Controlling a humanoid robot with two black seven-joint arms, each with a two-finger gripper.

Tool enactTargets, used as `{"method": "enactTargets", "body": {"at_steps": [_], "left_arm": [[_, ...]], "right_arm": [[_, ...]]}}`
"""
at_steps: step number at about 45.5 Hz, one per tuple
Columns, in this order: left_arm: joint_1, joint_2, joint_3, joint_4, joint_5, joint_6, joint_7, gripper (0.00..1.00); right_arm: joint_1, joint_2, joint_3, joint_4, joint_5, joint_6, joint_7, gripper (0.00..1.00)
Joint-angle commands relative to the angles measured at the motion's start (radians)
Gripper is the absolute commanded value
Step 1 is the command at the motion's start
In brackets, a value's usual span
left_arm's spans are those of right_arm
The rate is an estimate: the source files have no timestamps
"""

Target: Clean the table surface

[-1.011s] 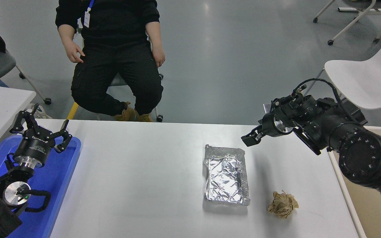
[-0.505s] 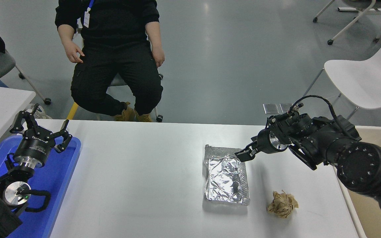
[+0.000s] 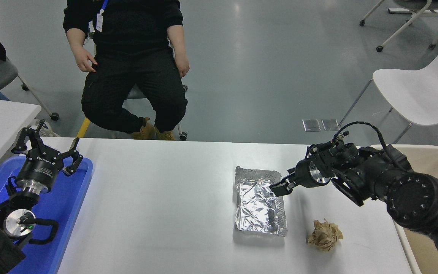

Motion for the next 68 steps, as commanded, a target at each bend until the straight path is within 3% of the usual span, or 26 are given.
{"method": "enactTargets", "body": {"at_steps": [1, 12, 20, 28, 37, 45, 51, 68], "left_arm": [[0.000, 0.000, 0.000, 0.000, 0.000, 0.000, 0.000, 1.00], [0.000, 0.000, 0.002, 0.000, 0.000, 0.000, 0.000, 1.00], [0.000, 0.000, 0.000, 0.000, 0.000, 0.000, 0.000, 1.00], [0.000, 0.000, 0.000, 0.000, 0.000, 0.000, 0.000, 1.00], [0.000, 0.000, 0.000, 0.000, 0.000, 0.000, 0.000, 1.00], [0.000, 0.000, 0.000, 0.000, 0.000, 0.000, 0.000, 1.00], [0.000, 0.000, 0.000, 0.000, 0.000, 0.000, 0.000, 1.00], [0.000, 0.000, 0.000, 0.000, 0.000, 0.000, 0.000, 1.00]], "right_arm": [[-0.023, 0.000, 0.001, 0.007, 0.000, -0.031, 0.004, 0.79], [-0.033, 0.000, -0.002, 0.009, -0.002, -0.031, 0.004, 0.77], [-0.036, 0.000, -0.009, 0.007, -0.014, -0.029, 0.006, 0.43], [-0.040, 0.000, -0.011, 0.007, -0.014, -0.028, 0.006, 0.38], [-0.036, 0.000, -0.043, 0.010, -0.015, -0.025, 0.030, 0.19], [-0.032, 0.000, -0.043, 0.010, -0.015, -0.025, 0.035, 0.15], [-0.030, 0.000, -0.046, 0.010, -0.015, -0.021, 0.035, 0.00], [-0.024, 0.000, -0.043, 0.009, -0.014, -0.021, 0.061, 0.00]]}}
